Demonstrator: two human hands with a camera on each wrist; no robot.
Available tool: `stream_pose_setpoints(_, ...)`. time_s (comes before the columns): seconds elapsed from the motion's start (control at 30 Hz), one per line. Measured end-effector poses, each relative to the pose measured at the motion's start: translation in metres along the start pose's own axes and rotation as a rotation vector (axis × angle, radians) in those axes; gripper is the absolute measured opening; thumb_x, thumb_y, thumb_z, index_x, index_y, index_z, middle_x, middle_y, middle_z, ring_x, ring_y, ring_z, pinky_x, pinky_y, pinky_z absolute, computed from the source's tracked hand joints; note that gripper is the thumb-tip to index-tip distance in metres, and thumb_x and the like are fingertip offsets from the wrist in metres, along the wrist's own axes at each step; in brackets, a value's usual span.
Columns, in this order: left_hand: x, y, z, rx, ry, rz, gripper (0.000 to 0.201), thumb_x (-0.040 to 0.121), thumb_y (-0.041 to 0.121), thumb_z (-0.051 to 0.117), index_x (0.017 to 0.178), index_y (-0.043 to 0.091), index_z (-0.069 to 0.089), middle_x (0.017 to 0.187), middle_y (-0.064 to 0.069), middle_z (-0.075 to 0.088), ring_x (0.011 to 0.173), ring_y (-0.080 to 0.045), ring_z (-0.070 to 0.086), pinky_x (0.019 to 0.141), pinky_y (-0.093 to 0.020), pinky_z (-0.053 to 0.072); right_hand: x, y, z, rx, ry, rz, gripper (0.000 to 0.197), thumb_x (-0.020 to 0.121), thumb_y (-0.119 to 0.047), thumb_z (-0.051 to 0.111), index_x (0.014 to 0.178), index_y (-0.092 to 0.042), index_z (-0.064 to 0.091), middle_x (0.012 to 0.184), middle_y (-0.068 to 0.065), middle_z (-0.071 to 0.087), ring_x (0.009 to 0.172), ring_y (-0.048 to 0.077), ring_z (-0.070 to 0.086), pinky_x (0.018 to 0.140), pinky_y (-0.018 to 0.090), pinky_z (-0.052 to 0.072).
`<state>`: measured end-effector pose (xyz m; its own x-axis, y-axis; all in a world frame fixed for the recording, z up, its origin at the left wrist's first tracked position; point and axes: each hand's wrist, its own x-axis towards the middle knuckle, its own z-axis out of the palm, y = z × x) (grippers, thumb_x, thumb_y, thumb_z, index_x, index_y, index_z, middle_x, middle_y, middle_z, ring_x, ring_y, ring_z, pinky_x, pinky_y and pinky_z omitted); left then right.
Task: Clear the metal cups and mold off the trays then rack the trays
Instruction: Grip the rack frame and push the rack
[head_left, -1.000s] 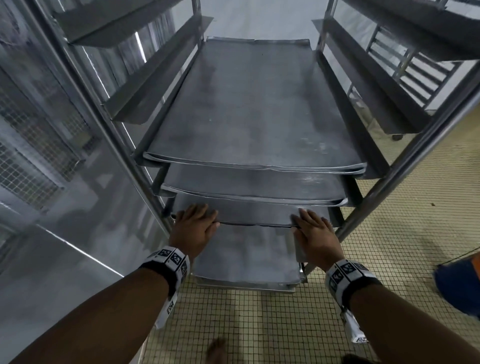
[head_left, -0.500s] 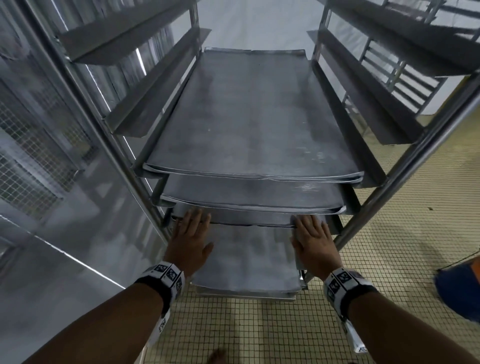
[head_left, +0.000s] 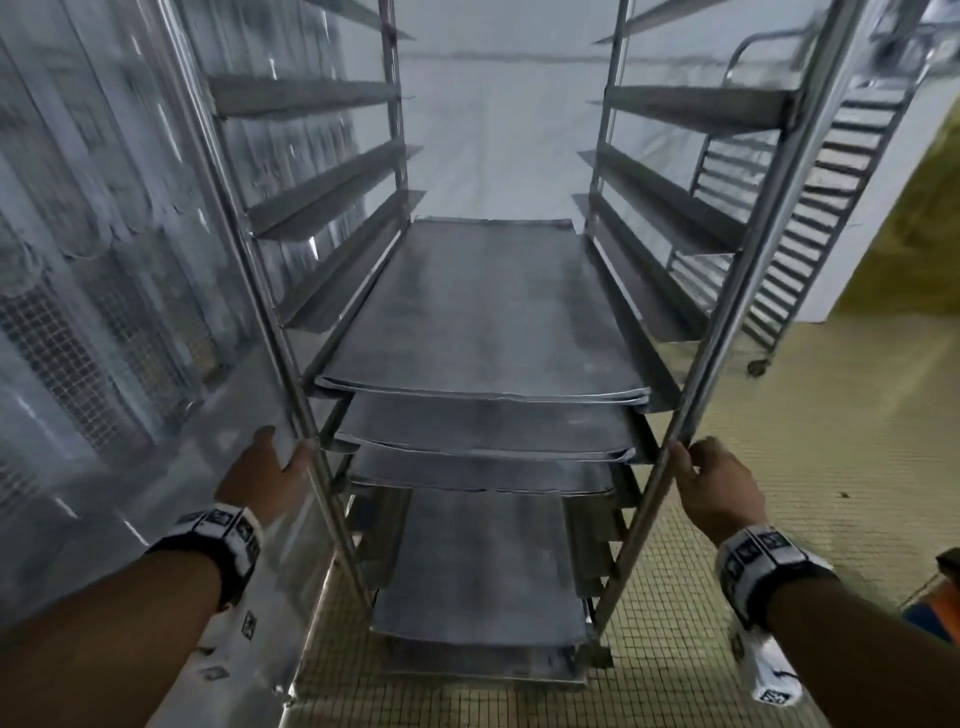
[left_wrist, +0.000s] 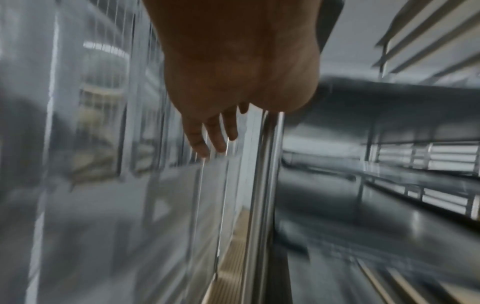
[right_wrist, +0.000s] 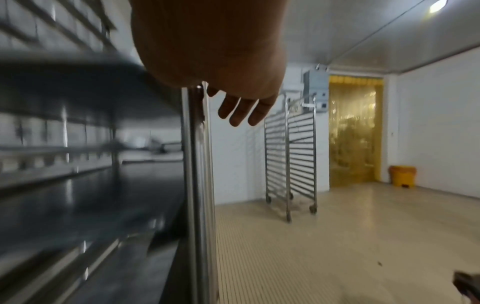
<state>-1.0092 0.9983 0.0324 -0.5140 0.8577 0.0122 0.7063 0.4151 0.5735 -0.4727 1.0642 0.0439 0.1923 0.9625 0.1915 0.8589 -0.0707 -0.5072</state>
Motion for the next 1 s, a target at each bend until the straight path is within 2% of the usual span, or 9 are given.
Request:
stream_pose_setpoints(0.13, 0.007, 0.063, -0.057, -0.151, 0.06, 0.074, 0.057, 0.103, 0.055, 0.039, 0.134, 0.008, 0.046, 0.117, -0.023, 0.063, 0.113, -0.043, 0.06, 0.093, -0.046, 0.044, 0.026, -0.03, -0.053, 0.066, 0.118, -0.088, 0.053, 0.096, -0.066, 0.029, 0.099, -0.017, 0.05, 0.088, 0.012, 0.063, 0.086, 0.038, 0.065, 0.067, 0.038, 0.044)
stream_pose_setpoints(0.27, 0.01, 0.117, -0.105, -0.239, 0.199, 0.118, 0.054, 0.101, 0.064, 0.031, 0.114, 0.013, 0.043, 0.118, -0.029, 0.061, 0.11, -0.046, 0.06, 0.095, -0.049, 0.044, 0.045, -0.067, -0.099, 0.117, 0.243, -0.195, 0.06, 0.103, -0.058, 0.022, 0.117, -0.012, 0.057, 0.106, 0.023, 0.068, 0.097, 0.042, 0.065, 0.077, 0.044, 0.05)
stream_pose_setpoints(0.37, 0.011, 0.15, -0.135, -0.341, 0.301, 0.169, 0.065, 0.1, 0.065, 0.029, 0.123, 0.006, 0.041, 0.118, -0.028, 0.06, 0.112, -0.047, 0.059, 0.093, -0.049, 0.043, 0.055, -0.095, -0.13, 0.175, 0.31, -0.214, 0.054, 0.105, -0.053, 0.024, 0.11, -0.01, 0.056, 0.105, 0.027, 0.067, 0.097, 0.044, 0.064, 0.076, 0.043, 0.045)
stream_pose_setpoints(0.47, 0.008, 0.182, -0.165, -0.415, 0.388, 0.183, 0.072, 0.102, 0.062, 0.031, 0.14, 0.001, 0.033, 0.14, -0.033, 0.051, 0.125, -0.05, 0.052, 0.103, -0.051, 0.039, 0.066, -0.123, -0.159, 0.254, 0.386, -0.218, 0.048, 0.105, -0.052, 0.025, 0.098, -0.01, 0.047, 0.099, 0.03, 0.065, 0.091, 0.046, 0.063, 0.068, 0.04, 0.037)
stream_pose_setpoints(0.57, 0.012, 0.209, -0.192, -0.487, 0.436, 0.212, 0.079, 0.1, 0.067, 0.027, 0.146, 0.004, 0.027, 0.145, -0.03, 0.048, 0.128, -0.047, 0.051, 0.106, -0.05, 0.038, 0.08, -0.149, -0.184, 0.316, 0.461, -0.211, 0.05, 0.103, -0.057, 0.025, 0.098, -0.011, 0.043, 0.1, 0.03, 0.064, 0.09, 0.046, 0.063, 0.07, 0.042, 0.041)
stream_pose_setpoints(0.7, 0.021, 0.232, -0.224, -0.574, 0.483, 0.294, 0.079, 0.097, 0.073, 0.02, 0.144, 0.009, 0.027, 0.127, -0.024, 0.061, 0.106, -0.039, 0.062, 0.096, -0.049, 0.047, 0.094, -0.178, -0.21, 0.364, 0.547, -0.206, 0.053, 0.1, -0.064, 0.023, 0.1, -0.014, 0.037, 0.102, 0.033, 0.063, 0.09, 0.05, 0.062, 0.076, 0.05, 0.046)
stream_pose_setpoints(0.83, 0.032, 0.232, -0.235, -0.598, 0.497, 0.32, 0.086, 0.087, 0.085, 0.014, 0.142, 0.019, 0.03, 0.118, -0.027, 0.066, 0.1, -0.045, 0.066, 0.093, -0.061, 0.051, 0.103, -0.192, -0.221, 0.44, 0.619, -0.234, 0.046, 0.1, -0.062, 0.023, 0.097, -0.017, 0.031, 0.086, 0.032, 0.062, 0.078, 0.048, 0.062, 0.071, 0.051, 0.049)
stream_pose_setpoints(0.93, 0.036, 0.232, -0.231, -0.602, 0.557, 0.333, 0.078, 0.091, 0.08, 0.017, 0.133, 0.017, 0.037, 0.105, -0.021, 0.068, 0.09, -0.041, 0.066, 0.081, -0.051, 0.053, 0.107, -0.196, -0.219, 0.465, 0.675, -0.242, 0.048, 0.097, -0.069, 0.022, 0.093, -0.022, 0.028, 0.078, 0.028, 0.061, 0.07, 0.045, 0.061, 0.069, 0.052, 0.05)
stream_pose_setpoints(1.0, 0.037, 0.234, -0.226, -0.602, 0.619, 0.316, 0.069, 0.097, 0.071, 0.02, 0.123, 0.011, 0.041, 0.089, -0.013, 0.065, 0.078, -0.034, 0.062, 0.067, -0.04, 0.044, 0.111, -0.196, -0.216, 0.471, 0.712, -0.252, 0.053, 0.092, -0.075, 0.02, 0.091, -0.023, 0.027, 0.069, 0.021, 0.058, 0.061, 0.039, 0.058, 0.064, 0.051, 0.051)
